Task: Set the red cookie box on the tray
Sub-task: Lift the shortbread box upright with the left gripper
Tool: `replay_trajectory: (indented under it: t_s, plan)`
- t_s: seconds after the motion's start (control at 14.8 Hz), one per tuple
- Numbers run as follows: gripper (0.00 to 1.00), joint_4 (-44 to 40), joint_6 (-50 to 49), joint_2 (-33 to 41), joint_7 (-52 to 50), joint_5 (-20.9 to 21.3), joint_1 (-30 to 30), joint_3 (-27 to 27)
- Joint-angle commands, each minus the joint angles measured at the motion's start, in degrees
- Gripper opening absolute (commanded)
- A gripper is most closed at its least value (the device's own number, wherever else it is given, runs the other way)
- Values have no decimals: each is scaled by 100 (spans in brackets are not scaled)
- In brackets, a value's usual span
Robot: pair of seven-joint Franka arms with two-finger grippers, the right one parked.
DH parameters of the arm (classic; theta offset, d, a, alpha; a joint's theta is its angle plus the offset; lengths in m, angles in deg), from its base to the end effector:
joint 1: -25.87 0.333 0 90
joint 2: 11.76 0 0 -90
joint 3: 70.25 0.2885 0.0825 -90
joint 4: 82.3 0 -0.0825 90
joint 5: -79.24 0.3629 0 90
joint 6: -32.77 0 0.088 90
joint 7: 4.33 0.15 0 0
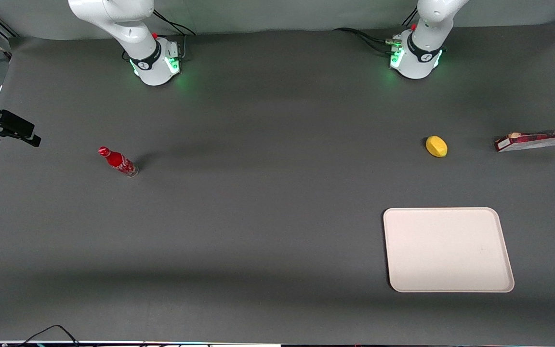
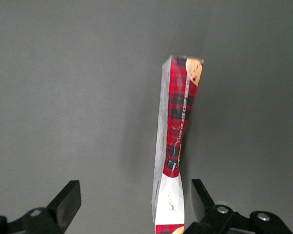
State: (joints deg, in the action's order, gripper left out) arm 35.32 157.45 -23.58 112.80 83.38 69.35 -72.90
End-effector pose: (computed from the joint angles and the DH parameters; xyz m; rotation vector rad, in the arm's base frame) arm 0.4111 0.3622 0.2751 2.3715 -1.9467 -0.0968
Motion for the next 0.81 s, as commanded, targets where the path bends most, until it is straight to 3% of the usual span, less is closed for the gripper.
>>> replay_trajectory:
  t_s: [0.0, 0.74]
  plan:
    - [100, 569, 644, 67, 452, -142, 372, -78]
    - [100, 1299, 1146, -48, 583, -159, 601, -87]
